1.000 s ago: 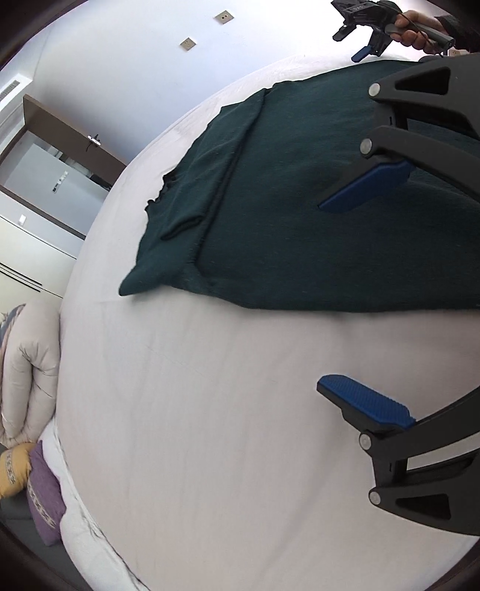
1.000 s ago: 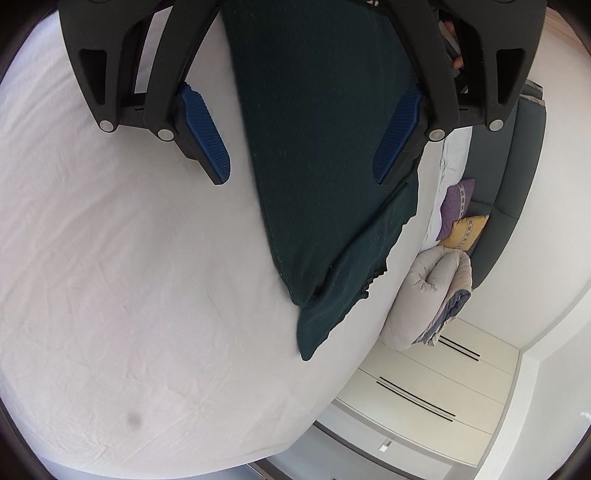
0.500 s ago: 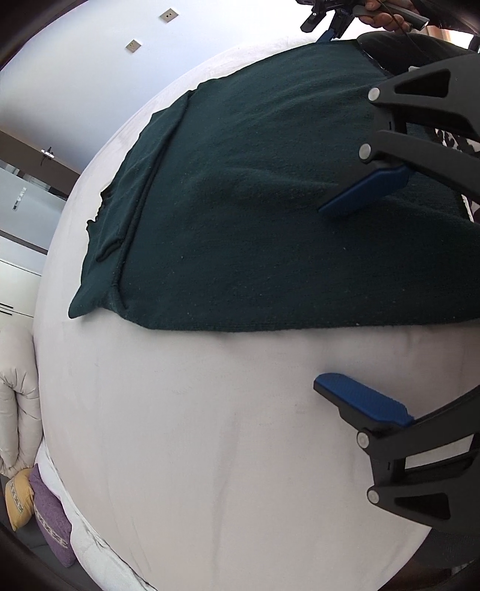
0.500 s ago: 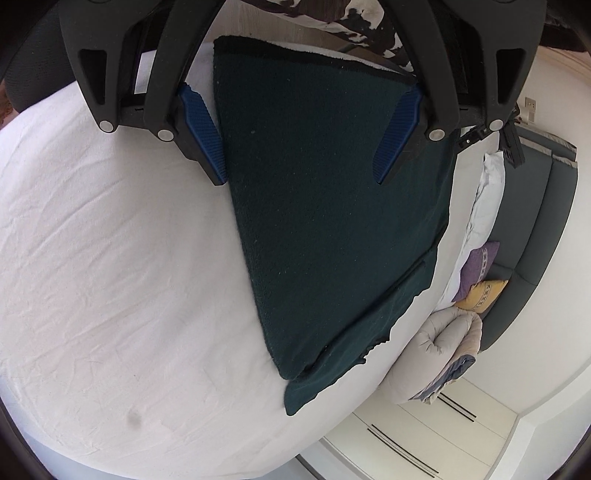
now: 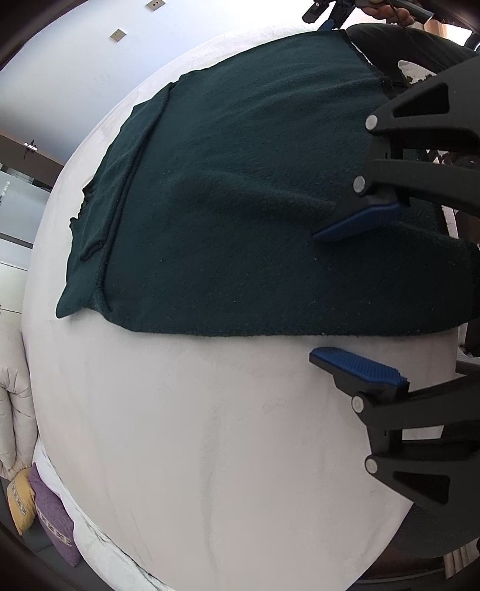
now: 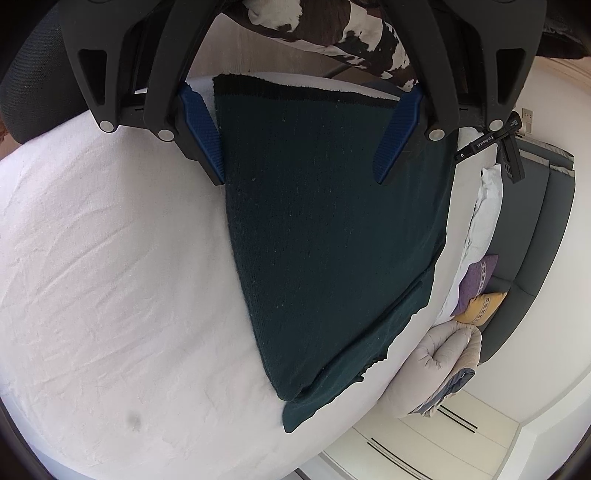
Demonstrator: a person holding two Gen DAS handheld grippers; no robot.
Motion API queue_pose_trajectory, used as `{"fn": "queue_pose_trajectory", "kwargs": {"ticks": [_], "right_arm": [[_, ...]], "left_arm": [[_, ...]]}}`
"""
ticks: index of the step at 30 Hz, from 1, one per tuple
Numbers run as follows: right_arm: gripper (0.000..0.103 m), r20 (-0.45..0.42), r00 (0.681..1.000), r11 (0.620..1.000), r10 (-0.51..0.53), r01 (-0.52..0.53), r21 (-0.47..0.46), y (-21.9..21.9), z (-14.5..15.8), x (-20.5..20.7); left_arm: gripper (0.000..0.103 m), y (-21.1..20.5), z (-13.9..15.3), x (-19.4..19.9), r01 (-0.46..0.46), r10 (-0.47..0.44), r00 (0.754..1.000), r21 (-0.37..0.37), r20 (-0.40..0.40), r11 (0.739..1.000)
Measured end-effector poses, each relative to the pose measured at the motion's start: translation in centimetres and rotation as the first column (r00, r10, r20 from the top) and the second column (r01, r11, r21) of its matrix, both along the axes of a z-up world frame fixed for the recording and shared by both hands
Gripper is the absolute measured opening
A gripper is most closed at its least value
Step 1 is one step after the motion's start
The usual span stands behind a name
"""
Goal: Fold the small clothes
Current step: 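Grasp the sweater hem with both grippers side by side, then lift the hem with both grippers and fold it toward the collar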
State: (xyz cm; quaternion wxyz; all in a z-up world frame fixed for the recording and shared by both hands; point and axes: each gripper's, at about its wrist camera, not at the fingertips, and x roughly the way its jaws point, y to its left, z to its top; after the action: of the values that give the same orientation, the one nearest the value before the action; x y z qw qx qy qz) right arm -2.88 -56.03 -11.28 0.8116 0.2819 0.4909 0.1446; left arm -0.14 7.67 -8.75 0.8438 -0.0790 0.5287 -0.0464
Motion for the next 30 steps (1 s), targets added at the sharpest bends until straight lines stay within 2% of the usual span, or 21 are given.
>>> {"fn": "queue_pose_trajectory", "kwargs": {"ticks": [8, 12, 17, 21, 25, 28, 30], "right_arm": [[0.076, -0.003, 1.0, 1.0, -0.003, 0.003, 0.01, -0.1, 0.1, 0.7], [0.072, -0.004, 1.0, 1.0, 0.003, -0.003, 0.017, -0.1, 0.1, 0.7], [0.061, -0.017, 1.0, 1.0, -0.001, 0.002, 0.028, -0.6, -0.1, 0.5], [0.049, -0.039, 0.999, 0.999, -0.013, 0.014, 0.045, -1.2, -0.4, 0.2], [0.039, -0.073, 0.997, 0.999, -0.019, 0.022, 0.046, -1.6, -0.7, 0.2], [0.038, -0.104, 0.995, 0.999, -0.004, 0.008, 0.04, -1.4, -0.9, 0.0], [0.033, -0.123, 0.992, 1.0, 0.007, -0.004, 0.031, -1.1, -1.1, -0.2]], "left_arm": [[0.063, -0.4, 0.1, -0.4, 0.008, -0.008, 1.0, 0.004, -0.02, 1.0], [0.061, -0.3, 0.1, -1.2, 0.013, -0.014, 0.999, -0.039, -0.039, 0.999], [0.06, -0.6, 0.0, -2.1, 0.022, -0.03, 0.997, -0.115, -0.069, 0.993], [0.051, -1.1, -0.3, -2.6, 0.028, -0.036, 0.997, -0.107, -0.072, 0.994], [0.024, -0.4, -0.3, -2.6, 0.013, -0.025, 0.996, -0.142, -0.08, 0.99], [0.015, -0.1, -0.4, -2.8, 0.015, -0.03, 0.996, -0.166, -0.087, 0.986], [0.011, 0.1, -0.5, -2.8, 0.017, -0.033, 0.995, -0.183, -0.089, 0.983]]}}
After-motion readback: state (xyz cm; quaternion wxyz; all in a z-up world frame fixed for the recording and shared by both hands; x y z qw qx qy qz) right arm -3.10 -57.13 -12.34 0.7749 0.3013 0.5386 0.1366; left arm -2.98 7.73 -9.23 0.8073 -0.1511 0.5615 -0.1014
